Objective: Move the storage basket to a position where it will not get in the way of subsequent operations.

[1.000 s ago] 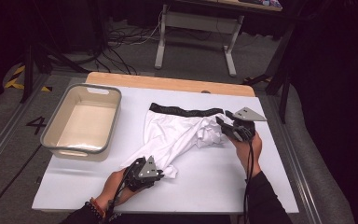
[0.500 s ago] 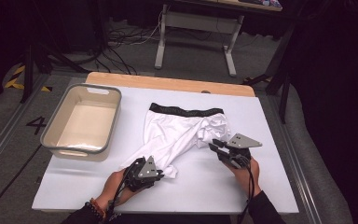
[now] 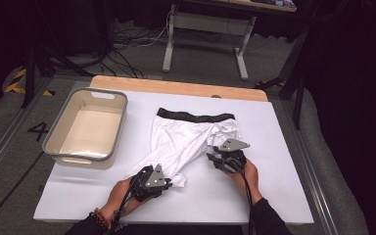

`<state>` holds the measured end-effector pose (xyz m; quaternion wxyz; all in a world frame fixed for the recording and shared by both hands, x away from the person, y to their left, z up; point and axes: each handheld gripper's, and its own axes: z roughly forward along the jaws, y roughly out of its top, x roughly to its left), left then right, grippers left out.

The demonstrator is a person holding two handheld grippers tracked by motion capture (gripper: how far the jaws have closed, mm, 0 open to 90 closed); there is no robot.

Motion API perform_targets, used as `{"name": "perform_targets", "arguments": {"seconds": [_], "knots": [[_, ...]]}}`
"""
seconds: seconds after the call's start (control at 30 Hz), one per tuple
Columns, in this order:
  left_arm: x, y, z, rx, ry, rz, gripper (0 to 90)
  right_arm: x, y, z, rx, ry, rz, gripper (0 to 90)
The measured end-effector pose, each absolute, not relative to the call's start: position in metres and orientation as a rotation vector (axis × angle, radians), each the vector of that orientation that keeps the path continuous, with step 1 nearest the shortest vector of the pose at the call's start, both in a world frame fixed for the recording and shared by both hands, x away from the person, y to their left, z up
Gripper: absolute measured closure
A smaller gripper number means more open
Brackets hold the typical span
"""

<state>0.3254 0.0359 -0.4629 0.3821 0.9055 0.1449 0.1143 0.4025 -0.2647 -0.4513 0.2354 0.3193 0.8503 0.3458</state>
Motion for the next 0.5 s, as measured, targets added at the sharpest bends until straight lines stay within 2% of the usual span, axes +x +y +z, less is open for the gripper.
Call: {"name": "perform_targets", "arguments": {"seconds": [0.07,0.2,0.37,0.5], "knots": [[0.325,0.036,-0.463,2.310,0.369,0.296,81.2,0.406,-0.263,-0.452,0.900,2.341,0.934,58.0],[0.325,0.036,-0.463,2.310,0.370,0.293,81.2,0.415,-0.262,-0.453,0.963,2.347,0.915,64.2],[0.325,0.036,-0.463,2.309,0.361,0.299,81.2,0.420,-0.262,-0.453,1.008,2.340,0.917,81.4],[0.325,0.036,-0.463,2.310,0.361,0.301,81.1,0.420,-0.264,-0.452,1.016,2.335,0.928,86.8]]}}
